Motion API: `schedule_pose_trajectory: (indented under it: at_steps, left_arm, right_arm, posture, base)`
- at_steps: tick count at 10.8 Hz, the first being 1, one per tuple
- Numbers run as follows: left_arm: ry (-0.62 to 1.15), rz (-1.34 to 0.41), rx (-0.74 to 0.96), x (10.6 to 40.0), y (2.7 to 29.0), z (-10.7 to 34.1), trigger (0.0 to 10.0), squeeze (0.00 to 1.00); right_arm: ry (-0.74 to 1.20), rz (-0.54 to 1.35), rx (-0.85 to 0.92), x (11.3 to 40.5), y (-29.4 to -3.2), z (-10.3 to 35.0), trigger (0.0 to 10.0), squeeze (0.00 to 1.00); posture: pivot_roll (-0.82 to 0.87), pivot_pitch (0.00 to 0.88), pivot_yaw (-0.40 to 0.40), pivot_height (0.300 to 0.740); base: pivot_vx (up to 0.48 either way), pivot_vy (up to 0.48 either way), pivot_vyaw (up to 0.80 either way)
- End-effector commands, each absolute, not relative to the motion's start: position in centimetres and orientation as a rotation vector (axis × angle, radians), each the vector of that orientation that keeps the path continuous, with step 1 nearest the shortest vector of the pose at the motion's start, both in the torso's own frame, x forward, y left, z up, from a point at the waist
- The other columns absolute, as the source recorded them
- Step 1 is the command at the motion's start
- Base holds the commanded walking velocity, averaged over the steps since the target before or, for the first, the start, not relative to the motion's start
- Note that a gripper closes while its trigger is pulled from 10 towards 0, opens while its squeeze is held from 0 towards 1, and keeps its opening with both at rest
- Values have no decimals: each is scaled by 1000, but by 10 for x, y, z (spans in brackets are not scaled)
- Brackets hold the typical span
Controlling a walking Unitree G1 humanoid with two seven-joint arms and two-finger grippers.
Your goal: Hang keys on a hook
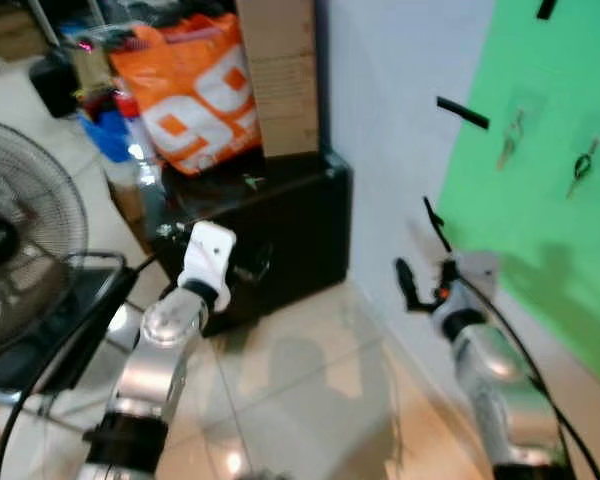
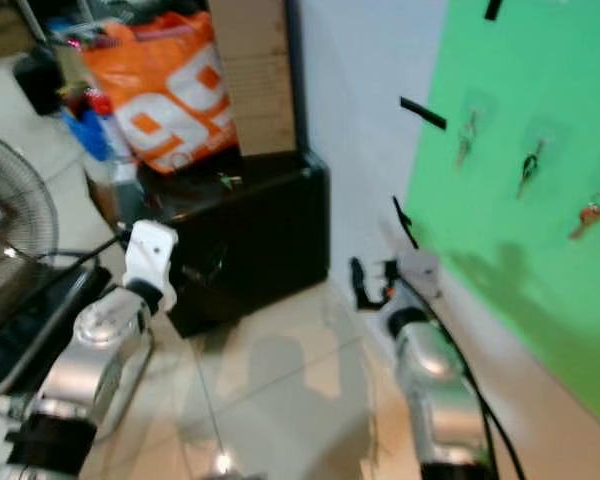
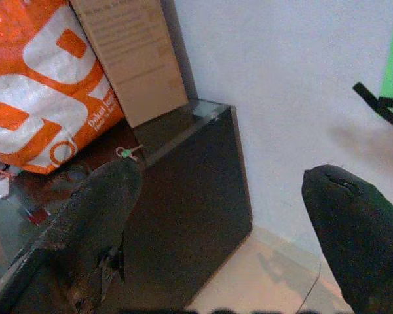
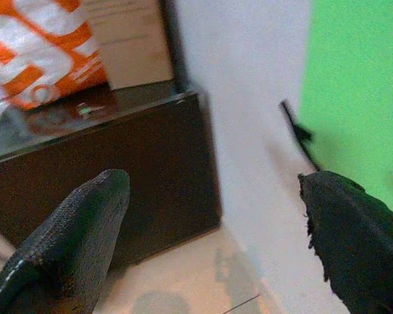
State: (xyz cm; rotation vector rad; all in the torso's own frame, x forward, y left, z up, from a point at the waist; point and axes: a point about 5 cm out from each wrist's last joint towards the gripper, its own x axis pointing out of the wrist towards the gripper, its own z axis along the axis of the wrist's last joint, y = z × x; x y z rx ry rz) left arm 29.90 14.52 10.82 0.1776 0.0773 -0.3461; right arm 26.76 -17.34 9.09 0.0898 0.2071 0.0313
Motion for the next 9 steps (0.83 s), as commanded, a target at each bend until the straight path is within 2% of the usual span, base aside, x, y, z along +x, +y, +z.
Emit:
schedule_pose_trajectory:
  at_steps: [1, 4, 7, 9]
  left_arm:
    - [61, -327, 189, 300, 151, 114, 10000, 0]
    - [52, -335, 185, 304, 148, 116, 10000, 0]
    - [51, -354, 181, 307, 143, 116, 10000, 0]
    - [51, -366, 179, 307, 141, 116, 10000, 0]
  right_arm:
    - [205, 34, 107, 270, -170, 93, 10000, 1000]
    - [197, 76, 65, 270, -167, 94, 10000, 1000]
    - [200, 62, 60, 267, -169, 93, 10000, 1000]
    - [209, 20, 80, 263, -173, 91, 10000, 1000]
  posture:
    - [-154, 0, 76, 740]
    - [-181, 0, 97, 740]
    - [-202, 0, 115, 740]
    - [-203, 0, 119, 740]
  base:
    - [289, 0, 0]
    - [305, 0, 0]
    - [309, 0, 800]
    - [315, 0, 0]
